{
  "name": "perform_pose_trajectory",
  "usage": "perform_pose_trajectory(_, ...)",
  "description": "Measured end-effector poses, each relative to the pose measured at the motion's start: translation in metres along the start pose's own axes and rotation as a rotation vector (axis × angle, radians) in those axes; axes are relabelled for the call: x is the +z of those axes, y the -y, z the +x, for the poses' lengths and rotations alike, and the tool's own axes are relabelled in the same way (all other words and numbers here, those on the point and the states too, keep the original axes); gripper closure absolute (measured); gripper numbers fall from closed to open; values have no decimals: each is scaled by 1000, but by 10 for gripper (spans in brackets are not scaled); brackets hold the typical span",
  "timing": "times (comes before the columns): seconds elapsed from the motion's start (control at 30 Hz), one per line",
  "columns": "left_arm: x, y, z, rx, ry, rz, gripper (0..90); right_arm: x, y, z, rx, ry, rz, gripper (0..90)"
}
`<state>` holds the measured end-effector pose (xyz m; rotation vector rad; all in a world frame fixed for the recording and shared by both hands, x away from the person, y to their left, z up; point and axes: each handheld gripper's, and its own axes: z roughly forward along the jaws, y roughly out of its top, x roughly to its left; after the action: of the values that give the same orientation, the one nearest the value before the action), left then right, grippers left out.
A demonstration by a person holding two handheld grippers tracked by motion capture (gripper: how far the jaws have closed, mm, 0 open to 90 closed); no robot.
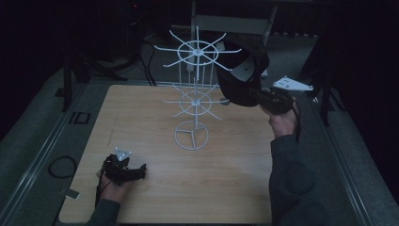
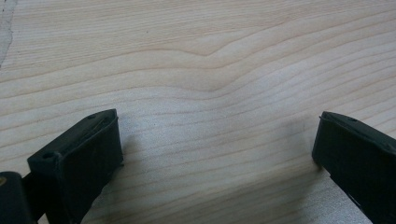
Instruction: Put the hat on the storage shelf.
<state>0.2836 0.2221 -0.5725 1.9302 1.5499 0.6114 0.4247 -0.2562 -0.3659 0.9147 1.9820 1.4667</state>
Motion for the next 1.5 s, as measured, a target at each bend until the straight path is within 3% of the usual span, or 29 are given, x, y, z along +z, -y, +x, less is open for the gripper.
perform_pose_trajectory(1.5, 0, 0, 0, -4, 0, -2, 15, -7, -4, 2, -18, 11, -48, 866)
